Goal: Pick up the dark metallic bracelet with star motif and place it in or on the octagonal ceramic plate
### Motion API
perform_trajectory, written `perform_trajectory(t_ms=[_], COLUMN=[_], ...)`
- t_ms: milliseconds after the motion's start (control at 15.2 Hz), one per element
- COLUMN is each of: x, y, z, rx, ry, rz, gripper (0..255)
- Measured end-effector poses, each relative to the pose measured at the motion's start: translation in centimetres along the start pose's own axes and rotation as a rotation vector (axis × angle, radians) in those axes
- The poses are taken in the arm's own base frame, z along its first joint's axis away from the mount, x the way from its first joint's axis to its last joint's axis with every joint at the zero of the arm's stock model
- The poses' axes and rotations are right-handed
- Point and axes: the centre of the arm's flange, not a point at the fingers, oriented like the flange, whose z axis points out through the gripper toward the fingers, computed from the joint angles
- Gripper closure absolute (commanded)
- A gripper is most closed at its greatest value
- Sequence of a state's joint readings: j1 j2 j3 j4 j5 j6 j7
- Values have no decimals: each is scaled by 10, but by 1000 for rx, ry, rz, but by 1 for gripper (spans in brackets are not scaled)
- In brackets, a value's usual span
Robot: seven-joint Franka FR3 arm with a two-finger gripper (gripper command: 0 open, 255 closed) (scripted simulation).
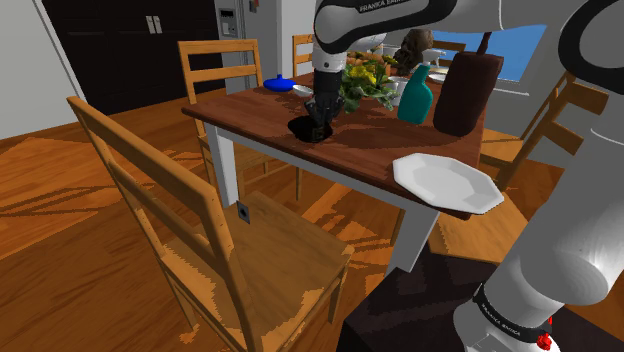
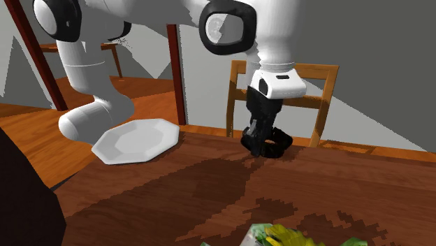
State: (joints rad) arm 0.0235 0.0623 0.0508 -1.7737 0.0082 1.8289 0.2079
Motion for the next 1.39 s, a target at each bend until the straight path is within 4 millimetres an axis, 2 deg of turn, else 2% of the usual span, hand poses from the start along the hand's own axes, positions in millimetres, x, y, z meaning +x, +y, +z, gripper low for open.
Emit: perform_trajectory(t_ms=[792, 990, 1386], x=[0, -23, -95], y=[-1, 12, 48], z=[-61, -64, -62], rx=[0, 0, 0], ry=[0, 0, 0], rz=[0, 0, 1], gripper=[255, 255, 255])
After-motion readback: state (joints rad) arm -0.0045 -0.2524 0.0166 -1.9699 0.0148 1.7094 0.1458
